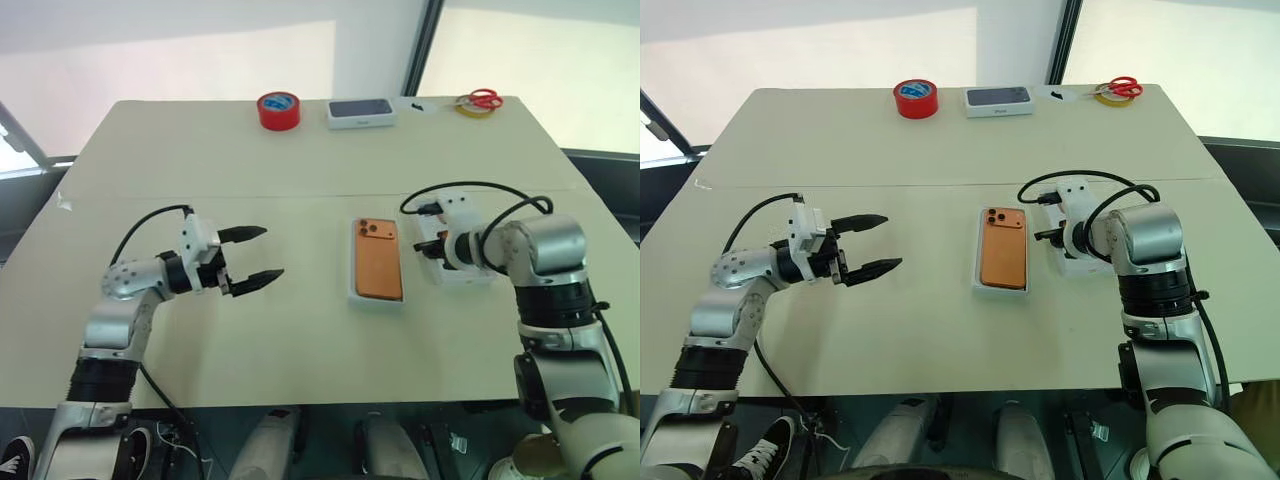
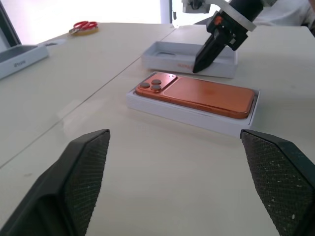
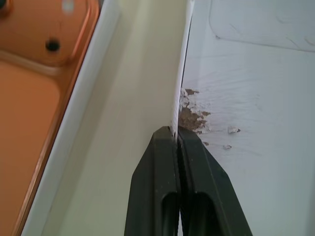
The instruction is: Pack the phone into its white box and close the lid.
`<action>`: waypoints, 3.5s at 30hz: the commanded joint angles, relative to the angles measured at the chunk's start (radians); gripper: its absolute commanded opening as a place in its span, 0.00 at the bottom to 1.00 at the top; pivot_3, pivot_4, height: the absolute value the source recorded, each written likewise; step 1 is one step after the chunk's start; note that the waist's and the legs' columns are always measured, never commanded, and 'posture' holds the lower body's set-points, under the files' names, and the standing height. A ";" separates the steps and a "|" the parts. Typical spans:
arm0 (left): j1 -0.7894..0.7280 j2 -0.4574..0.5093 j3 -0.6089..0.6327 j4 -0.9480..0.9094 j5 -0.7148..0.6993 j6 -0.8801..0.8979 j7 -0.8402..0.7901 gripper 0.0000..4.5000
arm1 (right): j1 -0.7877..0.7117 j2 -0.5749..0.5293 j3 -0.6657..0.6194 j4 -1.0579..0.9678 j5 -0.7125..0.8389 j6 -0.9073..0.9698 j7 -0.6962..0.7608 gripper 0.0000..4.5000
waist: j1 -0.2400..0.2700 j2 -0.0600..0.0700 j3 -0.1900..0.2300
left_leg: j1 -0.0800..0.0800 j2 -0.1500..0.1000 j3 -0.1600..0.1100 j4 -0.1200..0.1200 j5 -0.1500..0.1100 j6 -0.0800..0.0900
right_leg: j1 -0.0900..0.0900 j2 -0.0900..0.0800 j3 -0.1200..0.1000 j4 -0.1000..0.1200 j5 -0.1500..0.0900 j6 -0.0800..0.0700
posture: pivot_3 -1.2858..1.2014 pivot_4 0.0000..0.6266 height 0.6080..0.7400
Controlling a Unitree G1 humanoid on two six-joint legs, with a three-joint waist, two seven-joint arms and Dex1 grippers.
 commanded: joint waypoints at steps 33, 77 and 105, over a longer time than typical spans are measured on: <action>-0.016 -0.223 -0.136 -0.031 0.072 -0.032 0.200 0.02 | 0.154 0.535 -0.533 -0.032 1.033 0.170 -0.448 0.00 | 0.002 0.003 -0.002 | 0.000 0.002 -0.001 -0.001 0.002 -0.003 | -0.001 0.003 0.001 0.003 0.001 -0.002 | 0.52 0.24 0.97; -0.203 -0.453 -0.206 0.228 0.148 -0.123 0.228 0.00 | 0.460 -0.034 -0.332 -0.143 1.062 -0.095 -0.232 0.55 | -0.005 0.002 -0.005 | -0.001 0.004 -0.001 0.002 0.001 0.001 | 0.006 0.003 -0.001 -0.001 0.001 -0.001 | 0.52 0.24 0.97; -0.155 -0.326 -0.135 0.104 0.129 0.004 0.307 0.00 | 0.519 -0.234 -0.015 -0.246 0.130 -0.861 0.276 0.00 | 0.005 0.002 -0.005 | -0.001 0.003 -0.001 0.004 0.001 0.001 | 0.002 0.003 -0.001 -0.002 0.001 -0.001 | 0.52 0.24 0.97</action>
